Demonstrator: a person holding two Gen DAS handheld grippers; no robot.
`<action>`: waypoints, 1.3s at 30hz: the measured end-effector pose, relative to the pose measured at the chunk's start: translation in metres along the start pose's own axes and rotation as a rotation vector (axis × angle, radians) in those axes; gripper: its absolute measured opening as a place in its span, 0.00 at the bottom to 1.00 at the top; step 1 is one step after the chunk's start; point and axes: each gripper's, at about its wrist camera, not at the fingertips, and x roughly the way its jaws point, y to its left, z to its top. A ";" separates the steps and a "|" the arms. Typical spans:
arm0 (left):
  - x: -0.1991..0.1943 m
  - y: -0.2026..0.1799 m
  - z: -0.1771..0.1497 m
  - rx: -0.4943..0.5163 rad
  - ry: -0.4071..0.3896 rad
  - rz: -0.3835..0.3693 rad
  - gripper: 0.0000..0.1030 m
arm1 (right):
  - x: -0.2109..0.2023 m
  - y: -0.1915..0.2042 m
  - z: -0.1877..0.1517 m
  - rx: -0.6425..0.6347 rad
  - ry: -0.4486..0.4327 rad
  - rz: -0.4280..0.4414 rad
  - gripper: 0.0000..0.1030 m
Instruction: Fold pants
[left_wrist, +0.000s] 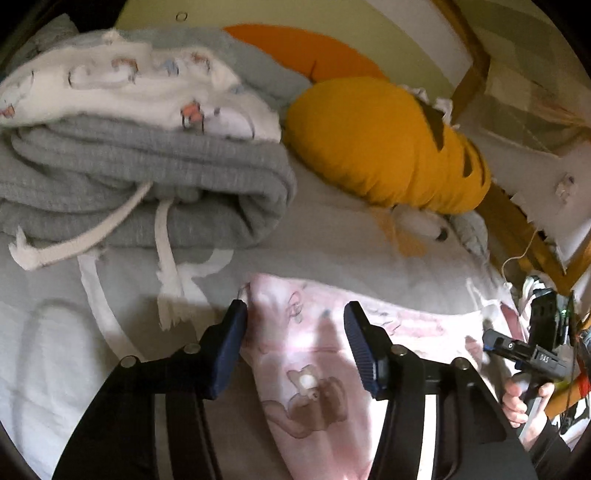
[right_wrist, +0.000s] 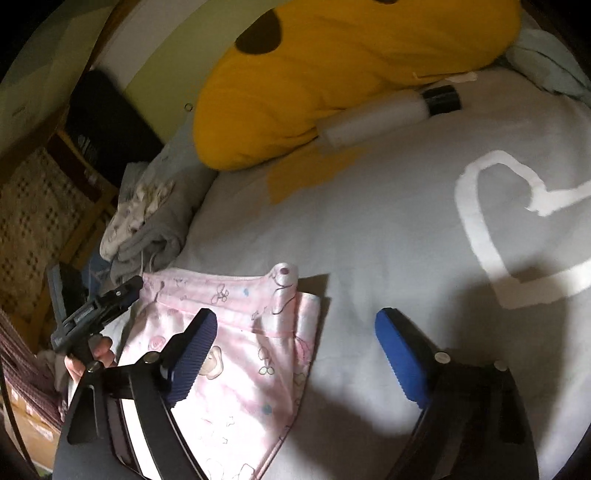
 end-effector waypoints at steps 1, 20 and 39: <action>0.003 0.003 0.000 -0.014 0.017 -0.007 0.51 | 0.003 0.000 0.001 0.000 0.008 0.011 0.76; 0.019 0.017 0.006 -0.118 0.095 -0.206 0.35 | 0.036 -0.006 0.011 0.078 0.090 0.149 0.14; -0.072 -0.019 0.008 0.010 -0.192 -0.245 0.05 | -0.045 0.060 0.004 -0.141 -0.106 0.044 0.08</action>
